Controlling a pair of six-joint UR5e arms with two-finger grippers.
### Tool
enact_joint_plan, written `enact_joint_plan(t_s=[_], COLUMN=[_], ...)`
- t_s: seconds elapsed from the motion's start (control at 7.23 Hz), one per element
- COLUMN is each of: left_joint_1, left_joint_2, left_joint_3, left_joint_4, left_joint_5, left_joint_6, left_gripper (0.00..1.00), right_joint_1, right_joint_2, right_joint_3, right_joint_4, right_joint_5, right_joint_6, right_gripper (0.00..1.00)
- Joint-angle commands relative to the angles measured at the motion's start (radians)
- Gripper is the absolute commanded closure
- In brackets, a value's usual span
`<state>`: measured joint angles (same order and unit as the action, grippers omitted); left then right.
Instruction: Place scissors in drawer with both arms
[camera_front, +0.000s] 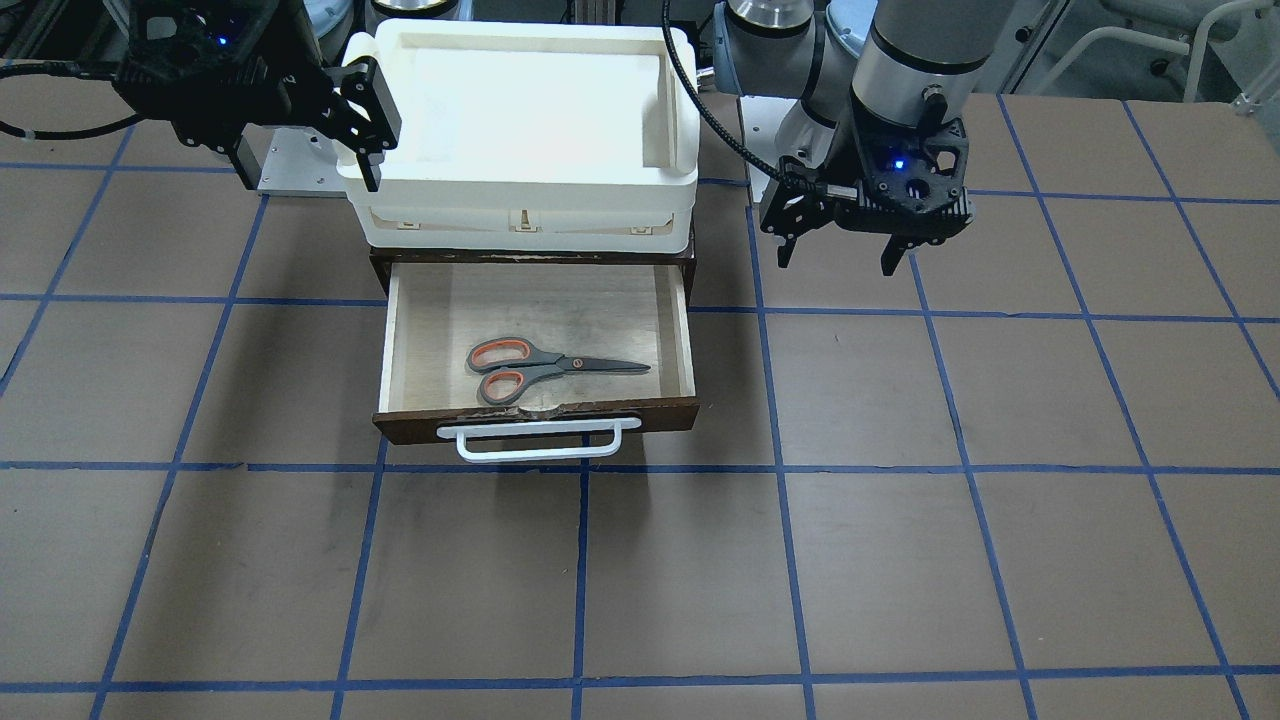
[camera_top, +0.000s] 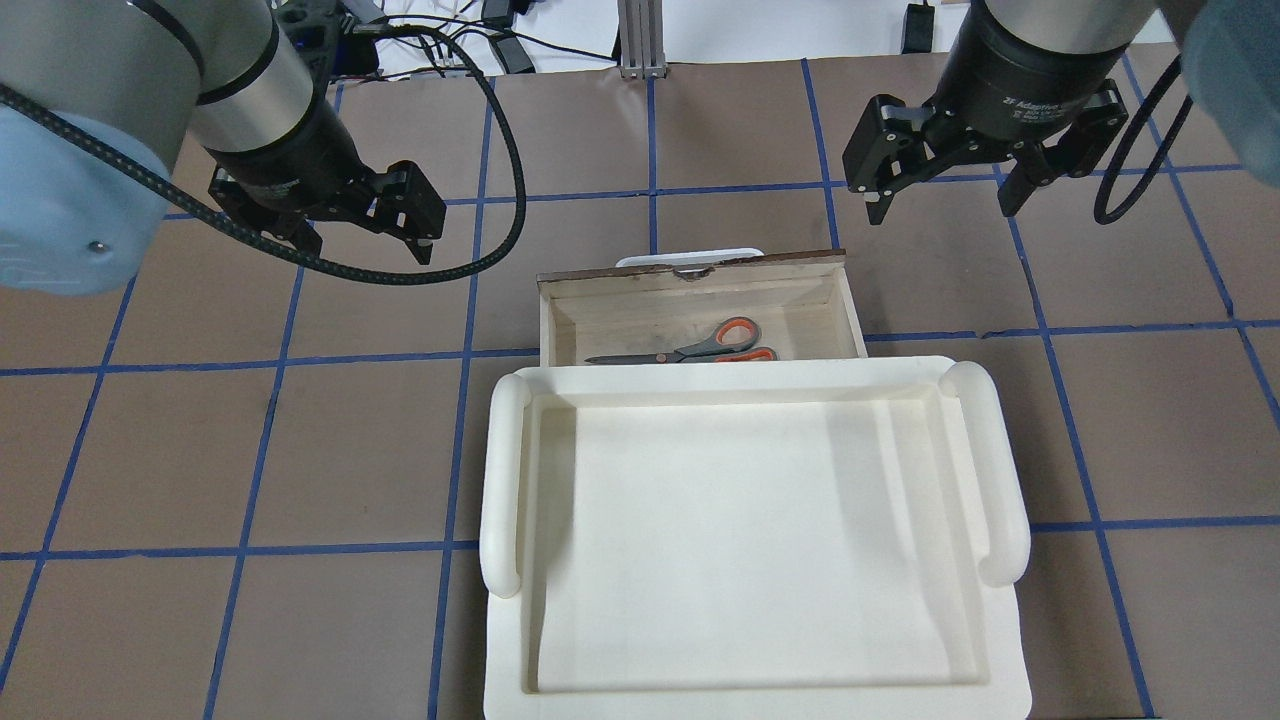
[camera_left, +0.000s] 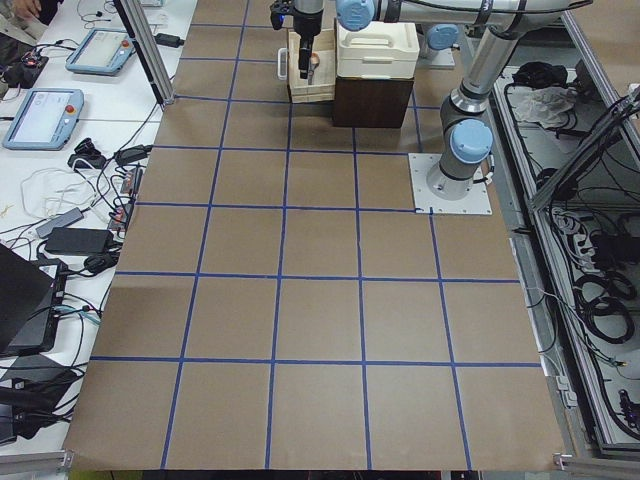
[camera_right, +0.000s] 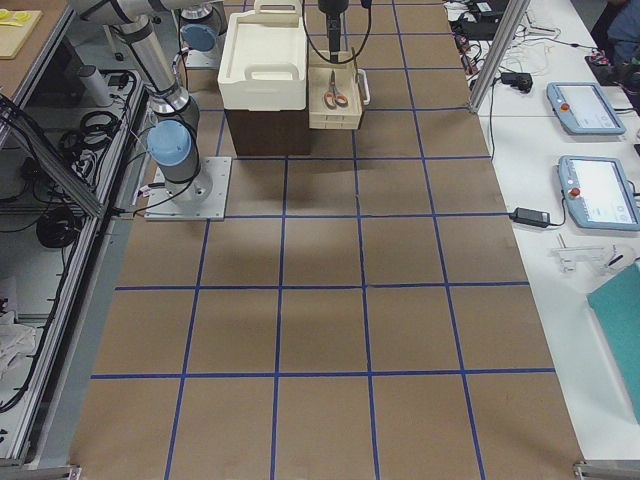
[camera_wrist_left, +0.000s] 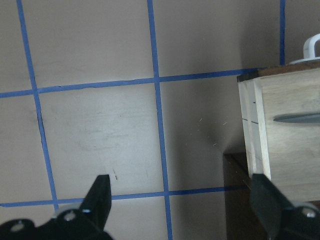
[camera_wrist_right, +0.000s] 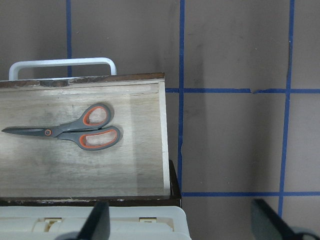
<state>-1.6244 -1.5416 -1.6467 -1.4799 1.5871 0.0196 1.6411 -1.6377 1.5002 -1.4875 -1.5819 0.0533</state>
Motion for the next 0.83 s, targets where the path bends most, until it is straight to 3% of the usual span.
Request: enact_joint_plan(t_s=[0.0, 0.69], left_joint_1=[0.020, 0.034], left_joint_2=[-0.005, 0.009], left_joint_3=[-0.021, -0.021], left_joint_4=[0.006, 0.106], left_joint_5=[0.005, 0.023], left_joint_6=[0.000, 0.010], left_gripper=[0.00, 0.00], right_joint_1=[-0.001, -0.001], right_joint_2=[-0.001, -0.002], right_joint_3=[0.000, 0.000], right_joint_4=[0.000, 0.000], right_joint_5=[-0.001, -0.003], right_joint_6=[-0.001, 0.002], right_gripper=[0.00, 0.00])
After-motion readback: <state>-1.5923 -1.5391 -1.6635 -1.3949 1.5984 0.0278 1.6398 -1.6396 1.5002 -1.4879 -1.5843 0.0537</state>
